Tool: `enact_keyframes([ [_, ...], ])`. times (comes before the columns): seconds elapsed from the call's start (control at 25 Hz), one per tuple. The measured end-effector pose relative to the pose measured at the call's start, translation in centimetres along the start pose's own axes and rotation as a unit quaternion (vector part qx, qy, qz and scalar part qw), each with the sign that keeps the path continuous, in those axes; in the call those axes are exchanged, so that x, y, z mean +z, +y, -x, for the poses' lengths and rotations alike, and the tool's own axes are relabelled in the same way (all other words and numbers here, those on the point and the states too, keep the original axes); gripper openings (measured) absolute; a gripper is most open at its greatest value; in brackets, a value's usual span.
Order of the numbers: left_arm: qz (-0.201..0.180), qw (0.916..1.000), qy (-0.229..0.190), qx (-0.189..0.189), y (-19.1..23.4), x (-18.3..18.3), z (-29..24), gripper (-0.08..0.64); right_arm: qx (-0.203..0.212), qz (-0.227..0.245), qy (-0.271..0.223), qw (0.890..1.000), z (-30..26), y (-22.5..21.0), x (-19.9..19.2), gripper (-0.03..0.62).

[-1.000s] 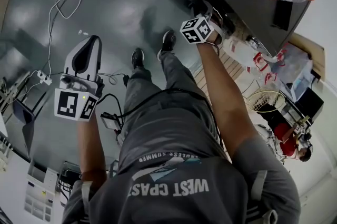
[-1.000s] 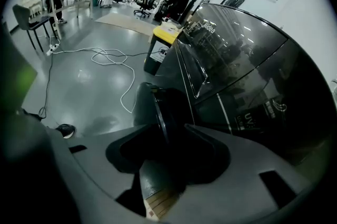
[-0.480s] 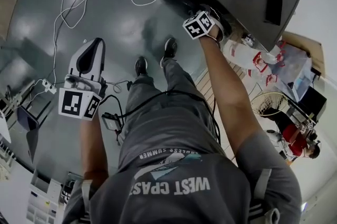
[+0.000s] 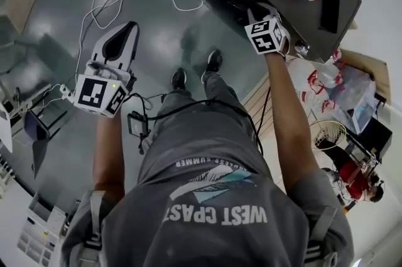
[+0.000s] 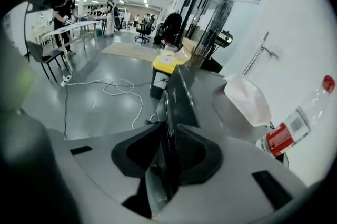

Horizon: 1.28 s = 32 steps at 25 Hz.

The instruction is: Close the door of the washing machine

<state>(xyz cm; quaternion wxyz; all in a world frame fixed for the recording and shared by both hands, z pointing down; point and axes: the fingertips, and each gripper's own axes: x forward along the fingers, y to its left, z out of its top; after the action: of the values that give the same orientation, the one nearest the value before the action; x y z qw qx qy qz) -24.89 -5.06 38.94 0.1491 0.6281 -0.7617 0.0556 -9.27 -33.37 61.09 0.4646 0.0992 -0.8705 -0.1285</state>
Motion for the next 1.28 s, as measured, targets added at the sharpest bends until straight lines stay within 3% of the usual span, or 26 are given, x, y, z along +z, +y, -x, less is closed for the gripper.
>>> enact_keyframes([
  [0.16,-0.019,0.9997,-0.014,-0.009,0.3,1.4,0.6,0.025,0.000,-0.038,-0.067,0.997,5.5,-0.6,4.0,0.089],
  [0.36,-0.045,0.9983,-0.029,-0.024,0.5,3.0,2.1,0.025,-0.002,-0.097,-0.153,0.983,12.9,-1.2,8.2,0.072],
  [0.56,-0.060,0.9967,-0.044,-0.033,0.6,4.4,3.2,0.025,0.010,-0.161,-0.243,0.956,21.3,-1.5,12.4,0.051],
  [0.8,-0.071,0.9946,-0.059,-0.048,0.5,5.4,4.6,0.025,0.024,-0.218,-0.341,0.914,31.0,-0.9,15.9,0.029],
  [1.0,-0.074,0.9924,-0.074,-0.065,0.2,6.3,5.5,0.025,0.006,-0.218,-0.381,0.899,36.9,0.4,16.8,0.028],
  [1.28,-0.060,0.9925,-0.079,-0.071,-1.3,6.2,6.0,0.025,-0.024,-0.222,-0.392,0.892,40.7,0.4,15.1,0.028],
])
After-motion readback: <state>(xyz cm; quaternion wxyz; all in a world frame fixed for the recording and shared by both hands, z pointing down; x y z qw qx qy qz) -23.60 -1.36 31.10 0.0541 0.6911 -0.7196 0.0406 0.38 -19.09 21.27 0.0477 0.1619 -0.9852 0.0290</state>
